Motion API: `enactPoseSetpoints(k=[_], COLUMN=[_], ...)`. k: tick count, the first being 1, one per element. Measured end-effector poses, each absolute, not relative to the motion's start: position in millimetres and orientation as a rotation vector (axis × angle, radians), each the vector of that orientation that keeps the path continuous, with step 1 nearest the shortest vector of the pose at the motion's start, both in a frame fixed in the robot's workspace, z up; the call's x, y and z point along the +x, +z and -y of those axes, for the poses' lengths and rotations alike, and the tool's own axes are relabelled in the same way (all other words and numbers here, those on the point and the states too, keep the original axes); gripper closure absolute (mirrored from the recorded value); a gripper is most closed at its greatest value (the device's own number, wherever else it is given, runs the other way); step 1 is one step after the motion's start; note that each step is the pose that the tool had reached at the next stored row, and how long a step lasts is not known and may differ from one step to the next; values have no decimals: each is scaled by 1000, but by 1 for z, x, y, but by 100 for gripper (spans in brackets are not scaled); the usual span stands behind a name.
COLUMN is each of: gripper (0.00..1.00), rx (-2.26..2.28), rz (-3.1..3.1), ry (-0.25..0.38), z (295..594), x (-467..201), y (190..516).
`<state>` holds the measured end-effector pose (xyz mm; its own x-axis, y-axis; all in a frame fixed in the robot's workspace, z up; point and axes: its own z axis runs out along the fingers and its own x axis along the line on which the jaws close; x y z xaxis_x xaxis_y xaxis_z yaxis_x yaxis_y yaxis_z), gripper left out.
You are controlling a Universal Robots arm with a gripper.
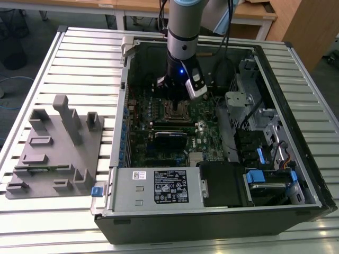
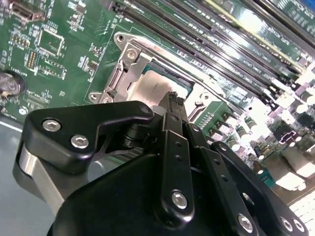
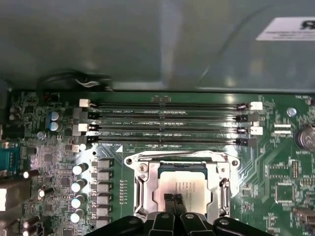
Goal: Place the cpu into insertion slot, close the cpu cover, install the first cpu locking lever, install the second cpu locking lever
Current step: 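Install the first cpu locking lever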
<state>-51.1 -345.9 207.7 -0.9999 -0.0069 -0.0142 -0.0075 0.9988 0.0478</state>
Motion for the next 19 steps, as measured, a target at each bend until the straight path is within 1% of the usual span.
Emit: enactPoseSetpoints(k=[14, 19], gripper=[90, 90], rx=[-63, -63], rz=[-3121, -3121], ry=[75, 76], z=[346, 346], x=[-43, -43], y=[208, 216])
